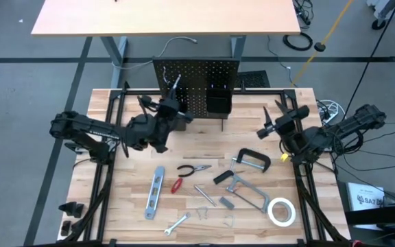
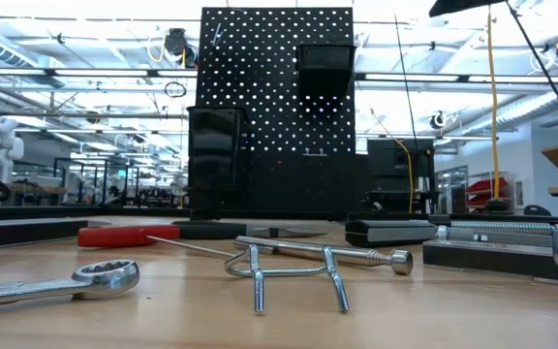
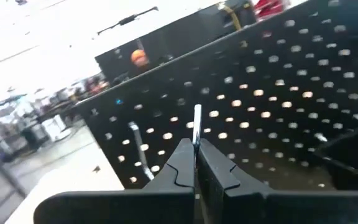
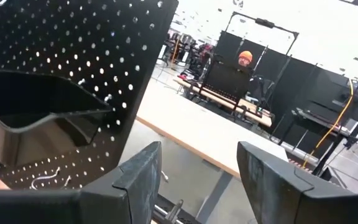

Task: Hang tools onto peg board
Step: Insert the right silver hanger hook on the pegboard

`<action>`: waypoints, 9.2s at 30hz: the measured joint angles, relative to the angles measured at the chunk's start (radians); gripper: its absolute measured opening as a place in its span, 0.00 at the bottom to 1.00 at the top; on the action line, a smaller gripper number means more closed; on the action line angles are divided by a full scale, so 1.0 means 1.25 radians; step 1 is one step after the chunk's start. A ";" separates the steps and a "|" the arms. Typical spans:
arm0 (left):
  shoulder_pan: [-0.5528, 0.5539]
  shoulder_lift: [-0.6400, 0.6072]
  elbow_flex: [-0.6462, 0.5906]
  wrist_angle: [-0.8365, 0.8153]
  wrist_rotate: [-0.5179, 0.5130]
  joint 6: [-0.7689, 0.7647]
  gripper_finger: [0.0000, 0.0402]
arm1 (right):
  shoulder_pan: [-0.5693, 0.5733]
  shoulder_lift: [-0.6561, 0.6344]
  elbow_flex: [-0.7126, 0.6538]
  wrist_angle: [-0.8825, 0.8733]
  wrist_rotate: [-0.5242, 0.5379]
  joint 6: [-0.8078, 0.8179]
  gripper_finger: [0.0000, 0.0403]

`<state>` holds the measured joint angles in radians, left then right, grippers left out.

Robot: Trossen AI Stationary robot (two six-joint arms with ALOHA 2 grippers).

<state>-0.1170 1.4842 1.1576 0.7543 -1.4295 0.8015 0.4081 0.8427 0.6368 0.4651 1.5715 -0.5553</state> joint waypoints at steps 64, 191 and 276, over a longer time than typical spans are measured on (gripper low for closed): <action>0.075 -0.014 0.000 -0.090 0.115 -0.356 0.00 | -0.050 -0.021 -0.010 -0.125 -0.047 0.049 0.50; 0.086 0.267 0.779 -1.712 0.197 -1.664 0.00 | -0.164 -0.197 -0.010 -0.228 -0.125 0.019 0.41; 0.114 0.288 0.771 -1.631 0.207 -1.572 0.11 | -0.147 -0.196 -0.010 -0.252 -0.128 0.052 0.41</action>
<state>0.0260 1.8442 2.1212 -1.2843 -1.1710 -1.1640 0.2249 0.5971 0.6247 0.1497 1.4113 -0.4900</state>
